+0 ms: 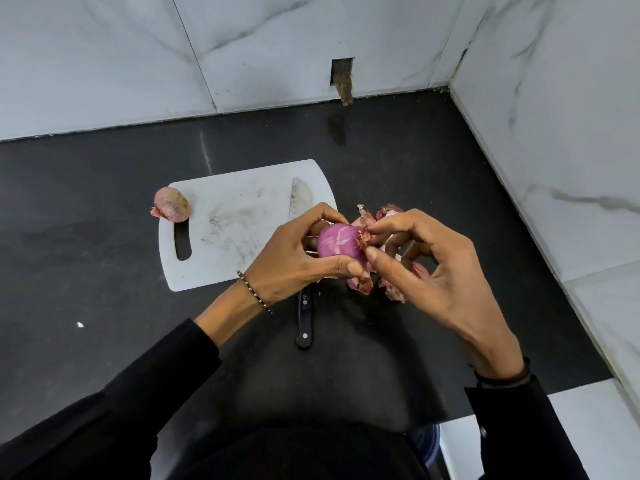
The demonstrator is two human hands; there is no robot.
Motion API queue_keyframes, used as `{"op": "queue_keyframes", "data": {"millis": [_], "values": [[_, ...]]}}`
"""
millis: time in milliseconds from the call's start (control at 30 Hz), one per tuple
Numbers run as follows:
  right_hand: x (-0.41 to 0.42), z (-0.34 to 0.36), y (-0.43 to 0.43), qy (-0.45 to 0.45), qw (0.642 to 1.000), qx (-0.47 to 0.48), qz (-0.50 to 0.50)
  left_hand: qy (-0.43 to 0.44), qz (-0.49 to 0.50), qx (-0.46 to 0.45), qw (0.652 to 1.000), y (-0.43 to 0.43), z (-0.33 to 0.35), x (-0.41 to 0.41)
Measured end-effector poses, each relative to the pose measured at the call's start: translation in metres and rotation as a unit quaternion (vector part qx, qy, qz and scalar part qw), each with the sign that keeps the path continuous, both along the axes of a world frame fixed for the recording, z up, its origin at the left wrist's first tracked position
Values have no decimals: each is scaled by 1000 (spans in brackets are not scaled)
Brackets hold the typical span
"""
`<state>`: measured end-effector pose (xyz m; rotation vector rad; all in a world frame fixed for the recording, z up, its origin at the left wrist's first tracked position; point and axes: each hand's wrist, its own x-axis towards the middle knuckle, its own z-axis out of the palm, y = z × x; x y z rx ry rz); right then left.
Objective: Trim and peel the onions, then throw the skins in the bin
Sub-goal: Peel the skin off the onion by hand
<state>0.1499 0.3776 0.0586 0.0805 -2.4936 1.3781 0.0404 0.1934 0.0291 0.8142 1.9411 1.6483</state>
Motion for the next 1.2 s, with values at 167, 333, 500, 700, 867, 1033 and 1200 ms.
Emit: {"op": "queue_keyframes", "data": {"millis": [167, 333, 500, 700, 867, 1033, 1200], "values": [[-5, 1, 11, 29, 997, 59, 40, 15, -1, 6, 1000, -1, -2, -1], [-9, 7, 17, -14, 994, 65, 88, 56, 5, -11, 998, -6, -2, -2], [-16, 10, 11, -84, 990, 79, 86, 66, 19, 3, 998, -7, 0, -2], [-12, -3, -5, 2, 995, 100, 6, -4, 23, 55, 998, 3, -1, -1], [-6, 2, 2, 31, 998, 55, 4, -9, 29, 71, 997, 7, 1, -3], [-7, 2, 7, 29, 998, 46, 16, 12, 15, 64, 998, 5, 6, -6], [-9, 4, 5, 35, 998, 43, 16, 52, 17, 34, 998, 0, 8, -10]]}}
